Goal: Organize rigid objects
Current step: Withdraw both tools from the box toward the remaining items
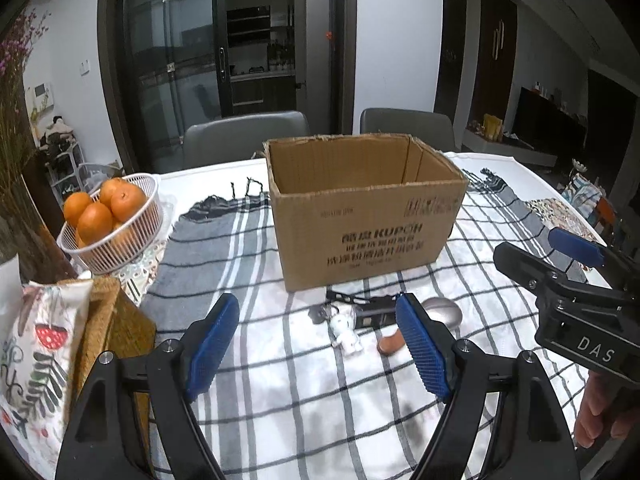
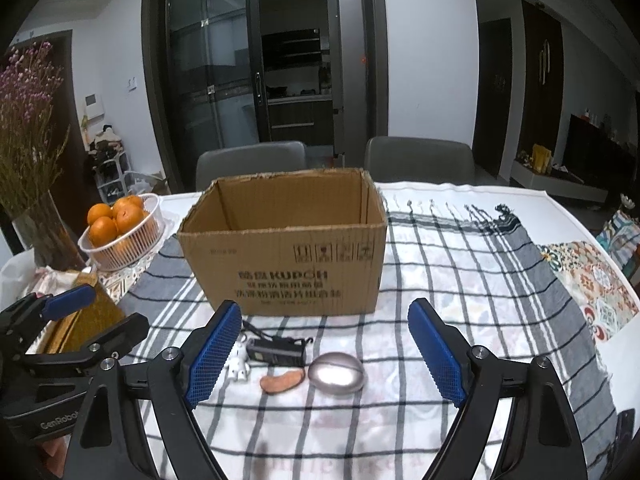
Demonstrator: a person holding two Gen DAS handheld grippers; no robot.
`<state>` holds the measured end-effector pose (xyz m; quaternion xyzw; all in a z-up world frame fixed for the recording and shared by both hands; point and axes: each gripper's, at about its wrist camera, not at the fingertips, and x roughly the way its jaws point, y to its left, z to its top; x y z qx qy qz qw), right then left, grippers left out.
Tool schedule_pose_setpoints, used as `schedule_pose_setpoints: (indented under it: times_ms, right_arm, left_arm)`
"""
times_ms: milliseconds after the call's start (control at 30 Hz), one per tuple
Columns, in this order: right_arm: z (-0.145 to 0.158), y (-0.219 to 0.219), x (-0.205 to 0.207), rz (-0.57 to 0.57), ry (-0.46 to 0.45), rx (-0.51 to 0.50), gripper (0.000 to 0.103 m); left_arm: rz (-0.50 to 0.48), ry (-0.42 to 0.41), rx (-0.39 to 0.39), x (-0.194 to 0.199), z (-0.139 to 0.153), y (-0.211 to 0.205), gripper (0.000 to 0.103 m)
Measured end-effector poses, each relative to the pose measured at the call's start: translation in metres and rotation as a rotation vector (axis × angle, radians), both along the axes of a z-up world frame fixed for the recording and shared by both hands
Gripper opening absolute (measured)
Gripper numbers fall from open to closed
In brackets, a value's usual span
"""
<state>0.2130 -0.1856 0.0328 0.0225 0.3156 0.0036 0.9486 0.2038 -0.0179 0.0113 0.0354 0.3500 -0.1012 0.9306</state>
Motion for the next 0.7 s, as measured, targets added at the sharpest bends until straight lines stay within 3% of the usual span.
schedule_pose_setpoints:
  times_ms: [700]
  right_arm:
    - [-0.055, -0.004, 0.004, 0.001, 0.118, 0.012, 0.086]
  left_arm:
    - [-0.009, 0.127, -0.005, 0.011, -0.055, -0.007, 0.081]
